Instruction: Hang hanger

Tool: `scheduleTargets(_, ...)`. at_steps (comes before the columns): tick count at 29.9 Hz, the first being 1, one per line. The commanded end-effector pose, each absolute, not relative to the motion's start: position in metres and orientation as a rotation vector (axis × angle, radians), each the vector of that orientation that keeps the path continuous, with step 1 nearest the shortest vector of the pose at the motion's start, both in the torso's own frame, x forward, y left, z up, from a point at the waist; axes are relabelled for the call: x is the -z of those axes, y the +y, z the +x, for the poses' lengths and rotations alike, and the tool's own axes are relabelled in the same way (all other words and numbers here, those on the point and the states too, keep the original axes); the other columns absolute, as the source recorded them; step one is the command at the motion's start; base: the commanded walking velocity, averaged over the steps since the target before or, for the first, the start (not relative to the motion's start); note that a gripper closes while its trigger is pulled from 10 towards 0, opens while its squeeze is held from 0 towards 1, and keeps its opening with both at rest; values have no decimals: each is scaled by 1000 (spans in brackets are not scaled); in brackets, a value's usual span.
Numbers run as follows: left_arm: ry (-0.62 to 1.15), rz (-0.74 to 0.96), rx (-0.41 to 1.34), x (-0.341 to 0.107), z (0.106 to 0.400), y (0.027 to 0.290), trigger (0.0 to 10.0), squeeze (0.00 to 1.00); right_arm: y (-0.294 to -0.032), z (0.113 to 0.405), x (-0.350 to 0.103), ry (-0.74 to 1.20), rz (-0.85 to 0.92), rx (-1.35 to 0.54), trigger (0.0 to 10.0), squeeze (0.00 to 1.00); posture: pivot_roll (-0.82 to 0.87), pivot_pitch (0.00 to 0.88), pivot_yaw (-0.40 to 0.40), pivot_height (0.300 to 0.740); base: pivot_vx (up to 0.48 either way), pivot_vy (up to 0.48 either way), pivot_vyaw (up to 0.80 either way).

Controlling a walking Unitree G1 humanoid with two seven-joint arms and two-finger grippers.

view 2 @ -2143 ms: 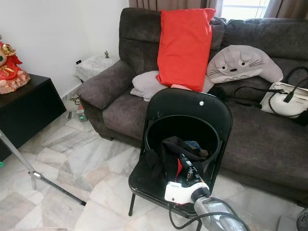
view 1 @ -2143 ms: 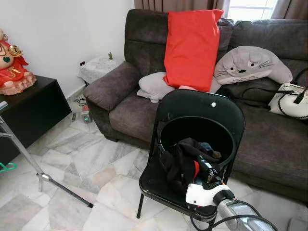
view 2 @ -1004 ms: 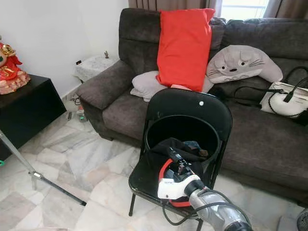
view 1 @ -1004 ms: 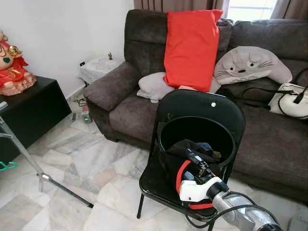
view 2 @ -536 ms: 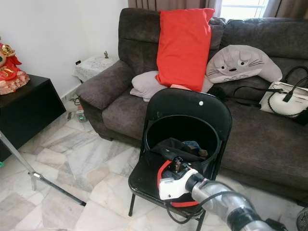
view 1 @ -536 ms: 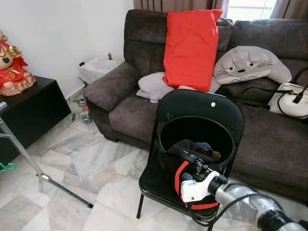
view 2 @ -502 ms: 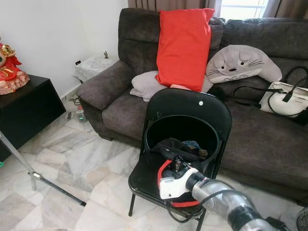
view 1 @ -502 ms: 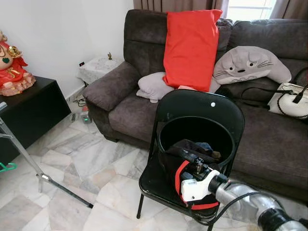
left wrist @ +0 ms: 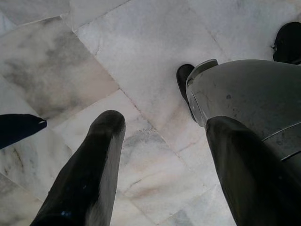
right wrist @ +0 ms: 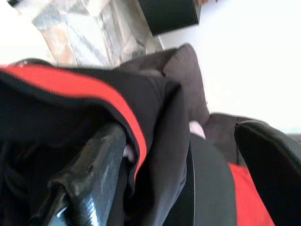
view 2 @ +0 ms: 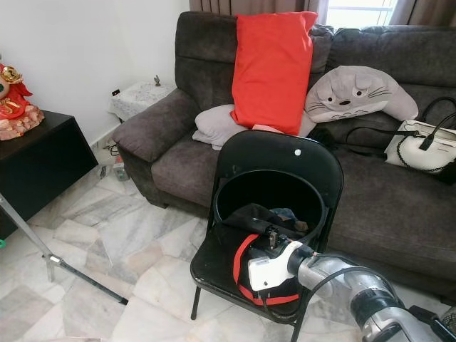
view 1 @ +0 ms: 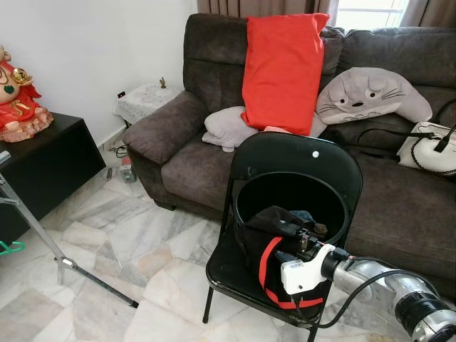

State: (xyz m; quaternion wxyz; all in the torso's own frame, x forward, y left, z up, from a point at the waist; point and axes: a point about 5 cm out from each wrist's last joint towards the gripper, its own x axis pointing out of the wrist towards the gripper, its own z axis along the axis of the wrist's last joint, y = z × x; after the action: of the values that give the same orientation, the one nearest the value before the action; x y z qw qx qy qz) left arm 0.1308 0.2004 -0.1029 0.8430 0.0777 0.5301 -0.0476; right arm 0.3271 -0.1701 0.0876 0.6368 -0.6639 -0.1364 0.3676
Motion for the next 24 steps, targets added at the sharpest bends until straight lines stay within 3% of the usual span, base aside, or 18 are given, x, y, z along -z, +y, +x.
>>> scheduleTargets(1, 1143, 181, 86, 104, 125, 207, 10000, 0, -161, 331, -94, -349, -1530, -880, 10000, 0, 33, 7, 100, 740, 0, 0, 0)
scheduleTargets(24, 1132, 170, 39, 103, 126, 209, 10000, 0, -146, 341, -111, -419, -1529, -919, 10000, 0, 41, 12, 100, 740, 0, 0, 0)
